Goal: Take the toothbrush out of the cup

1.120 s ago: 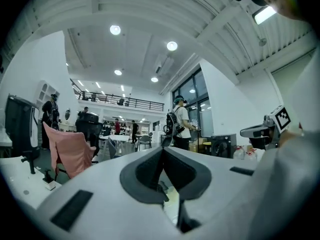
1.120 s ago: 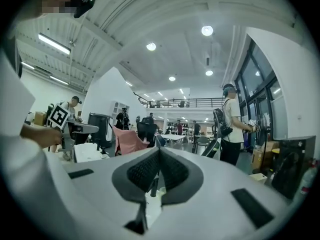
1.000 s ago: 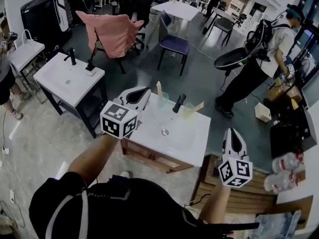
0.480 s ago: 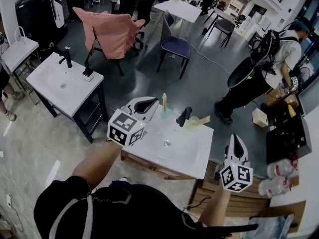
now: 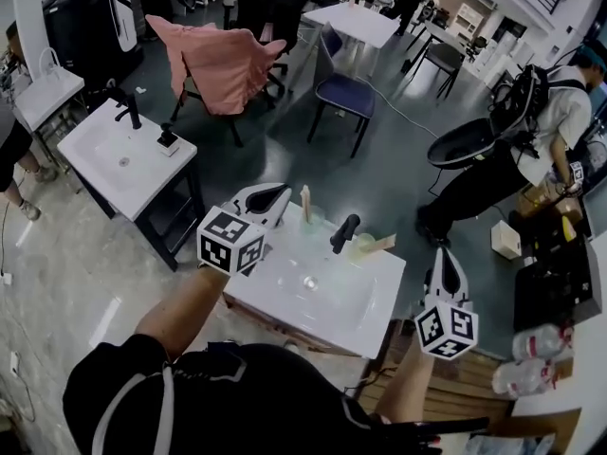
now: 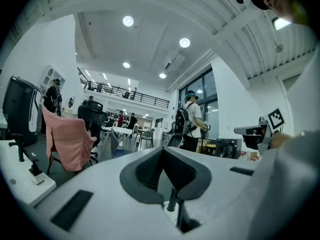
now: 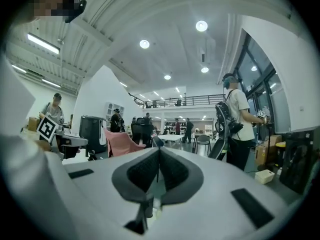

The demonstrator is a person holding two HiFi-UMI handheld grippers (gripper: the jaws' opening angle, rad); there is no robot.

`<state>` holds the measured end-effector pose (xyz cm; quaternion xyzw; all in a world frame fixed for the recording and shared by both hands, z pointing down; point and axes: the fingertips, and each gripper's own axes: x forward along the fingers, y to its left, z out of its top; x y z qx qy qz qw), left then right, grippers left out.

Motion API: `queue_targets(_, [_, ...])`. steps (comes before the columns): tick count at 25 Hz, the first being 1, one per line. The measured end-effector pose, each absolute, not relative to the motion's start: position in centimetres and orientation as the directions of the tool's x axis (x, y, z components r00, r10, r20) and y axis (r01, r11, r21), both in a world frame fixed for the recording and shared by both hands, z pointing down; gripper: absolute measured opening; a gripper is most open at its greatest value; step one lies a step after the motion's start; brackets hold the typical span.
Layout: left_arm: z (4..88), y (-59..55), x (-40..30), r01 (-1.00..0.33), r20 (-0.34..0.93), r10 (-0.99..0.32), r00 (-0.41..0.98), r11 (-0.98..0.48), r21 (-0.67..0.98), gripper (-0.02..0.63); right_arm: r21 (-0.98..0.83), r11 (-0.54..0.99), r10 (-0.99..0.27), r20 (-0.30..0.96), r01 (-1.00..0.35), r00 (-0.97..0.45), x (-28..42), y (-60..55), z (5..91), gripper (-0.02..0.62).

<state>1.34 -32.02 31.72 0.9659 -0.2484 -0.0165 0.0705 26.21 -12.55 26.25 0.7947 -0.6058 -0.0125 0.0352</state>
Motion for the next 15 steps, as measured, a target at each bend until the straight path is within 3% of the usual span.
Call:
queue_targets(10, [31.4,-30.8,6.2,-0.493,-0.004,-0.503,0.864,-0.849,0.190,0.005,0.058,-0.173,-0.984,0.032,-0.983,0.175,32.7,-14.6,27.5,0.006])
queue_targets(15, [31.8,-30.6,6.7,-0.564,-0.008,-0.570,0.822,-0.816,0.125,0.005,0.100,-0.132,-0.984,0.103,-0.986,0.142,33.8,-15.9,31.1,0.018])
